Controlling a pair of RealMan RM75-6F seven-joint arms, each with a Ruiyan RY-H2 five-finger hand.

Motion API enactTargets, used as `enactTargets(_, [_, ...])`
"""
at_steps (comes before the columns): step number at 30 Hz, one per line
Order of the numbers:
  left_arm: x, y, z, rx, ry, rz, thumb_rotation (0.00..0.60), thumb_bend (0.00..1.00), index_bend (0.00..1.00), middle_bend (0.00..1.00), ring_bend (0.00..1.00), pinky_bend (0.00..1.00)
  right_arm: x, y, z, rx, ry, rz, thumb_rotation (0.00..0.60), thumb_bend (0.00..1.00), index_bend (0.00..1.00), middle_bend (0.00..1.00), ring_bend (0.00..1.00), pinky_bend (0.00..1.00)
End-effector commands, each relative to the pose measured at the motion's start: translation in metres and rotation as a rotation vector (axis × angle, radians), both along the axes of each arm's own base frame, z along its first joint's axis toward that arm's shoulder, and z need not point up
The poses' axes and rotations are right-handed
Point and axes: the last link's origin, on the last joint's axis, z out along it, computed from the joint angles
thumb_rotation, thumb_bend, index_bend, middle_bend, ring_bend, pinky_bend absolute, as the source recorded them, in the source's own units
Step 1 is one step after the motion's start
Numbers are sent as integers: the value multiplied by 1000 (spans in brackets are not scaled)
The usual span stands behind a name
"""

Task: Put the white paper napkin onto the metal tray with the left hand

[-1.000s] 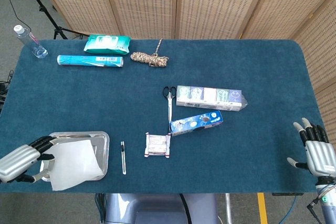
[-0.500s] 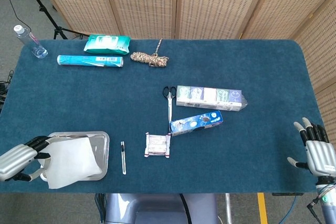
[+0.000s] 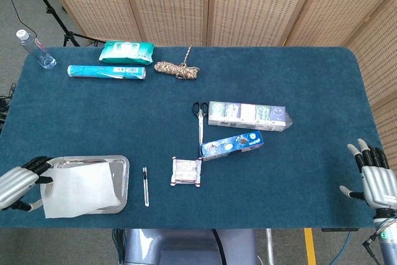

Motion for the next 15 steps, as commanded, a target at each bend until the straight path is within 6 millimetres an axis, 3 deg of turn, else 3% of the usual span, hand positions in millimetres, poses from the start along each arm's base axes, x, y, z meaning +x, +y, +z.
enactTargets(1, [-2,0,-1,-2,14,4,600,323,609,12,0,0,0,0,0,0,0,1,600,0,112,0,0,0])
enactTargets(10, [-8,2,3,13,57,24,600,315,602,12,0,0,1,1,-1,2,0,3,600,0,112,0,0,0])
enactTargets(15, [-9,2,4,12,50,45,600,138,439,11,0,0,1,0,-1,1,0,3,600,0,112,0,0,0])
